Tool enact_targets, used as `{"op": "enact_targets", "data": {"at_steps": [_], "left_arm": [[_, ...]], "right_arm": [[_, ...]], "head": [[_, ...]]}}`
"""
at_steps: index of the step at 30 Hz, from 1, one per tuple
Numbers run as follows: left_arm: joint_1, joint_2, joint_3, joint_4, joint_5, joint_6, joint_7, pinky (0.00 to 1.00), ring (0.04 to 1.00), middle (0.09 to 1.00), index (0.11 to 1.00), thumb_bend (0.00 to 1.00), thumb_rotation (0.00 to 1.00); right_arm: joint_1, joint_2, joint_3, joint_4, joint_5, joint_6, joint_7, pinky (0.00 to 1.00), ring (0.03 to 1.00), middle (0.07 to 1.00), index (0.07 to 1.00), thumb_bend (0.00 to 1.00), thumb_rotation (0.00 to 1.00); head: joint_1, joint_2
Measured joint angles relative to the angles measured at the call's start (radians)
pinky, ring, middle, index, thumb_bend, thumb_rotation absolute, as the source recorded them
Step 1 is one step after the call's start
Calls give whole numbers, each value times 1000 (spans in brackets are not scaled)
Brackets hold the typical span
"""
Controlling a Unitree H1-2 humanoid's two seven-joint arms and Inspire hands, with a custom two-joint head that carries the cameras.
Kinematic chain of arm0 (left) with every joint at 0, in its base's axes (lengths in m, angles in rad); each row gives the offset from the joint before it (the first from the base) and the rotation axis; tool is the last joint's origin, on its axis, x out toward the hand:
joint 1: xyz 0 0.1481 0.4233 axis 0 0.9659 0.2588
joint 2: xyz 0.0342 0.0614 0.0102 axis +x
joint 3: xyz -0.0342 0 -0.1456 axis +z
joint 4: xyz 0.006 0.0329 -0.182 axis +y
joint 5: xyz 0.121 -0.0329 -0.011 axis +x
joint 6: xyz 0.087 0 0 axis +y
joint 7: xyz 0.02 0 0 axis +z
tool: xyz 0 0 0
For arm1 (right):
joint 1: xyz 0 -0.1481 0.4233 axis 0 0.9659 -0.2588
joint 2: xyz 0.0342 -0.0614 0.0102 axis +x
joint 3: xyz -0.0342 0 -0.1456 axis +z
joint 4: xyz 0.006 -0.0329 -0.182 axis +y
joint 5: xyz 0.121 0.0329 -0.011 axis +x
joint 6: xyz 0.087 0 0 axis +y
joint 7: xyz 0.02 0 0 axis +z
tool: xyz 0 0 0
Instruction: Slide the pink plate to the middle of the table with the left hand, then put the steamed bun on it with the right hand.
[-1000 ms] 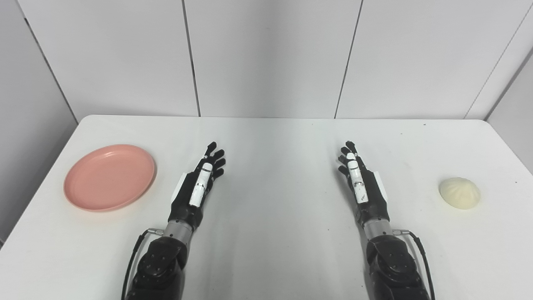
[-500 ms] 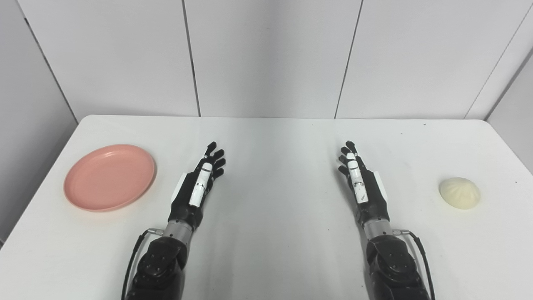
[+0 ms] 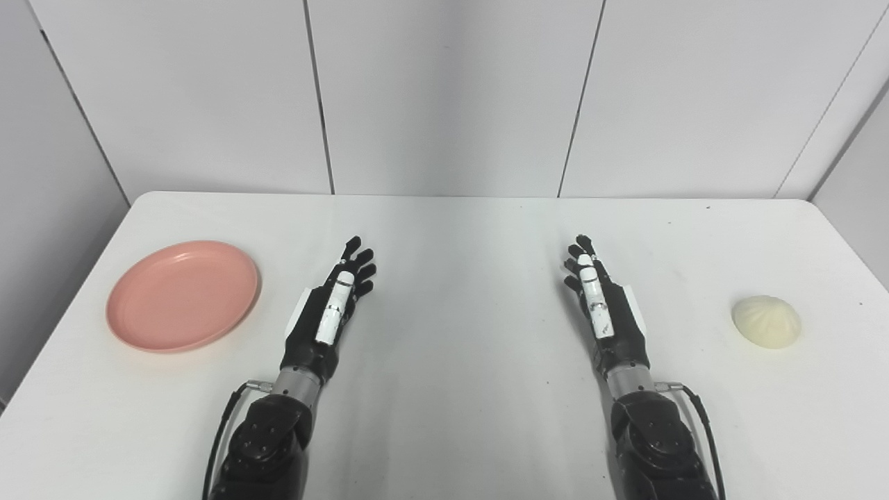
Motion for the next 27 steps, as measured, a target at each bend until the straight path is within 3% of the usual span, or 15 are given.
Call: {"op": "enact_targets", "data": {"at_steps": [13, 15, 16, 18, 20, 24, 27], "left_arm": [[0, 0, -2, 1, 2, 0, 0, 935, 935, 950, 960, 383, 1000], [-3, 0, -5, 6, 3, -3, 1, 940, 934, 948, 957, 377, 1000], [-8, 0, -8, 13, 4, -6, 2, 944, 934, 948, 954, 382, 1000], [-17, -3, -16, 30, 15, -16, 4, 952, 935, 946, 952, 386, 1000], [-34, -11, -17, 61, 22, -33, 6, 951, 935, 946, 954, 383, 1000], [-71, -27, -17, 121, 29, -60, 26, 945, 937, 948, 956, 382, 1000], [-104, -35, -25, 174, 49, -82, 44, 944, 939, 949, 958, 387, 1000]], "right_arm": [[0, 0, 0, 0, 0, 0, 0, 921, 927, 941, 956, 206, 1000], [0, -2, 0, 1, 0, 0, 0, 919, 927, 941, 956, 219, 1000], [0, -5, -1, 1, 1, 0, 1, 929, 934, 947, 961, 214, 1000], [1, -13, -3, 4, 8, 0, 6, 951, 946, 956, 971, 192, 1000], [3, -21, -8, 5, 25, 0, 11, 957, 946, 954, 969, 174, 1000], [4, -33, -14, 6, 53, 0, 36, 972, 954, 963, 973, 151, 1000], [0, -36, -21, 11, 73, 0, 52, 978, 958, 965, 980, 124, 1000]], "head": [[26, -6], [69, -11], [137, -21], [194, -32], [195, -32], [277, -54], [298, -61]]}}
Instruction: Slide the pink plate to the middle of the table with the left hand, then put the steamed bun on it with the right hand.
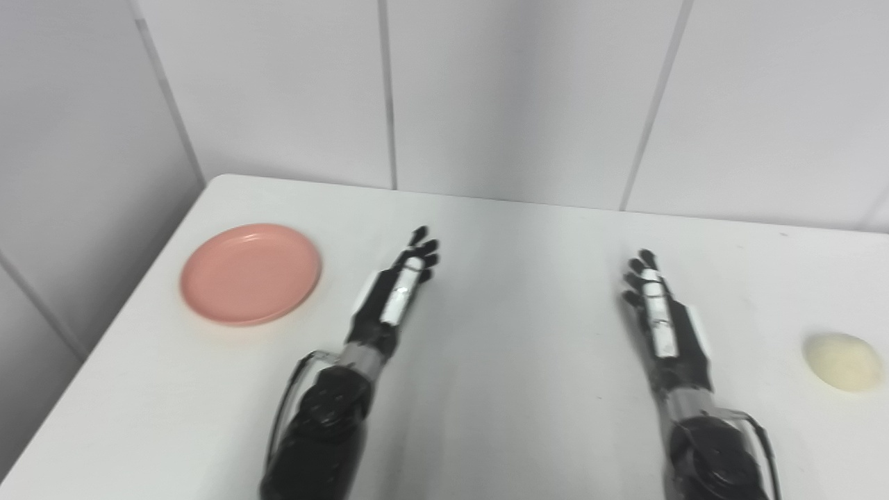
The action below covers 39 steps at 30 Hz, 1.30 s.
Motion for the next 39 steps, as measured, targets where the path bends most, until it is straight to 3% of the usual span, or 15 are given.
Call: {"op": "enact_targets", "data": {"at_steps": [12, 24, 32, 39], "left_arm": [[-16, -12, -1, 26, 15, -23, 3, 950, 941, 949, 959, 386, 1000], [-11, -11, 5, 11, 14, -20, 3, 934, 936, 946, 954, 370, 1000], [37, -22, 17, -101, 13, 17, 3, 939, 940, 943, 947, 455, 1000], [54, -21, 35, -228, 15, 107, 16, 963, 926, 934, 942, 478, 1000]], "right_arm": [[-3, -10, -2, 5, 5, -2, 25, 1000, 971, 980, 998, 90, 1000], [-5, -9, 0, 5, 4, -2, 28, 997, 973, 983, 994, 117, 1000], [-19, -7, -1, 19, 6, -4, 34, 994, 969, 978, 988, 128, 1000], [-20, -9, -3, 20, 6, -4, 34, 989, 964, 973, 983, 126, 1000]], "head": [[-15, 6], [-20, 12], [-25, 9], [-26, 9]]}}
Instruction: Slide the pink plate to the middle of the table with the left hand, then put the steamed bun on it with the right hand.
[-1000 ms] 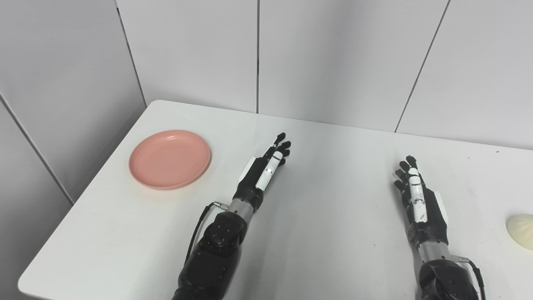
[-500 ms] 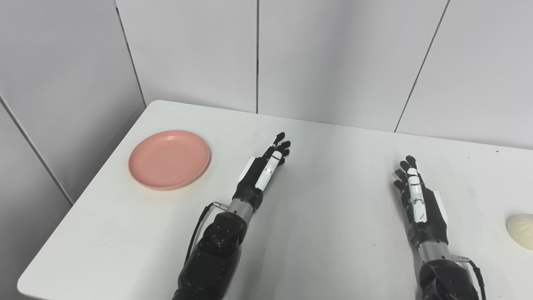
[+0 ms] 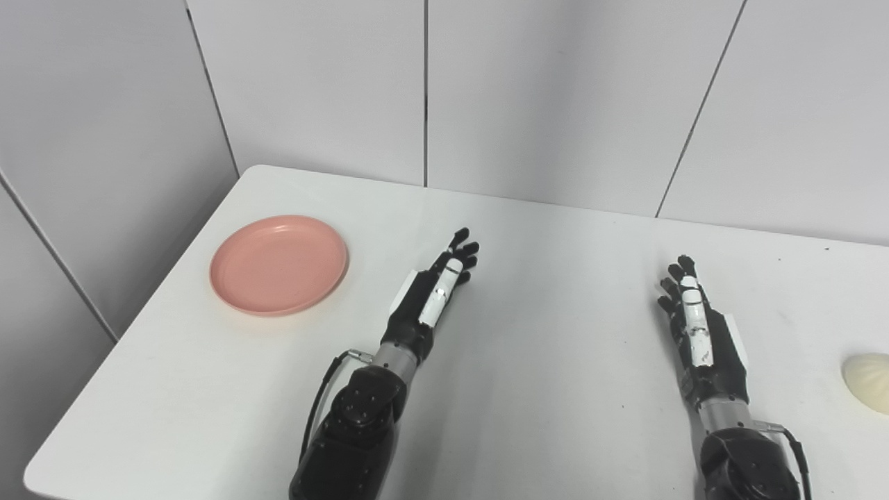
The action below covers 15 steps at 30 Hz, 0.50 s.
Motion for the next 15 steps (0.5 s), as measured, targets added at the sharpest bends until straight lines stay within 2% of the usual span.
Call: {"op": "enact_targets", "data": {"at_steps": [6, 15], "left_arm": [[-50, 20, 20, -149, 1, 50, 23, 970, 901, 919, 929, 522, 1000], [-33, 38, 81, -355, -53, 111, 27, 926, 886, 898, 896, 501, 1000]], "right_arm": [[-11, -5, -1, 19, -1, -11, -1, 991, 966, 974, 982, 124, 1000], [-12, -14, -6, 21, 9, -12, 6, 999, 970, 976, 988, 133, 1000]], "head": [[0, 2], [21, 11]]}}
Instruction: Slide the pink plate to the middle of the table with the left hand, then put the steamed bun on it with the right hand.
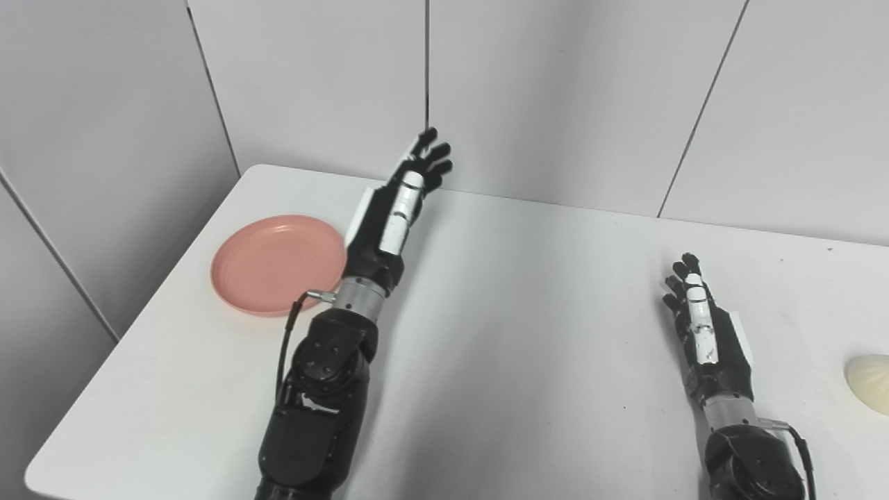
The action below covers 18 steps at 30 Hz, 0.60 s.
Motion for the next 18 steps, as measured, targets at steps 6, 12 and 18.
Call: {"op": "enact_targets", "data": {"at_steps": [6, 12, 18], "left_arm": [[1, 5, 33, -112, -24, 33, 5, 927, 898, 906, 905, 477, 1000], [1, 32, 100, -158, -27, 46, 43, 914, 902, 915, 910, 463, 1000], [1, 72, 189, -159, -63, 46, 81, 945, 923, 926, 927, 469, 1000]], "right_arm": [[-2, -7, -4, 3, 11, 0, 11, 996, 971, 978, 990, 123, 1000], [-2, -12, -4, 5, 9, -1, 22, 988, 963, 975, 989, 122, 1000], [-5, -15, -8, 13, 6, -4, 22, 997, 962, 969, 987, 133, 1000]], "head": [[12, 5], [31, 3], [41, -5]]}}
